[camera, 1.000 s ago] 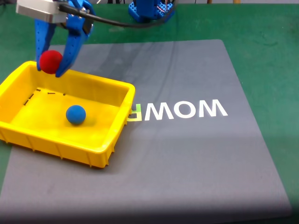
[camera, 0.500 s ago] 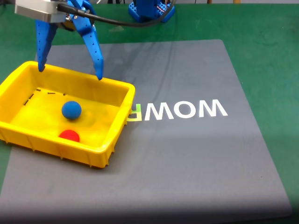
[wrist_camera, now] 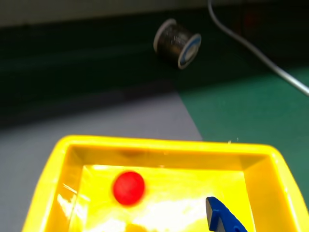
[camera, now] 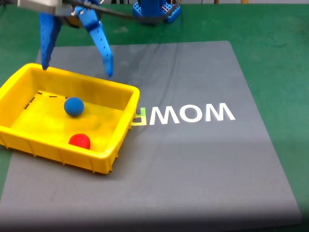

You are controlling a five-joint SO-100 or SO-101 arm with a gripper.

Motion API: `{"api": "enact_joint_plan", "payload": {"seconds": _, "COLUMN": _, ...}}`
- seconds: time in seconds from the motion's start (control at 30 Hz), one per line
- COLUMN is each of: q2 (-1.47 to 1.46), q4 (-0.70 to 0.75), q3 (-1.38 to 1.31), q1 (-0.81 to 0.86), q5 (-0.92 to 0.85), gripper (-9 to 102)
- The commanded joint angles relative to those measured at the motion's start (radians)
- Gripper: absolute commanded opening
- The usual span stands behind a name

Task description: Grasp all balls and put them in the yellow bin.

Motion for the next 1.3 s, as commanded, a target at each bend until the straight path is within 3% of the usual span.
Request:
{"api": "enact_joint_plan", "payload": {"seconds": 0.0, "q2": 0.141, "q4": 0.031, "q3": -0.014, "q1": -0.026, "q5": 0.025, "gripper": 49}}
{"api": "enact_joint_plan", "payload": {"seconds": 0.13, "q2": 0.324, "q4": 0.144, "q3": 0.052, "q1": -0.094, "q5": 0.075, "gripper": 49}}
{"api": "enact_joint_plan", "payload": {"seconds": 0.33, "q2": 0.79, "q4": 0.256, "q3": 0.416, "q1": -0.325, "q5": 0.115, "gripper": 45}}
{"api": "enact_joint_plan", "payload": {"seconds": 0.57, "q2": 1.262, "q4": 0.31, "q3": 0.948, "q1": -0.534, "q5": 0.091, "gripper": 0}}
{"api": "enact_joint_plan", "payload": {"seconds": 0.9, "q2": 1.758, "q4": 0.351, "q3": 1.727, "q1": -0.436, "q5": -0.041, "gripper": 0}}
{"api": "enact_joint_plan", "payload": {"seconds": 1.27, "q2": 2.065, "q4": 0.629, "q3": 1.993, "q1": -0.376, "q5": -0.029, "gripper": 0}}
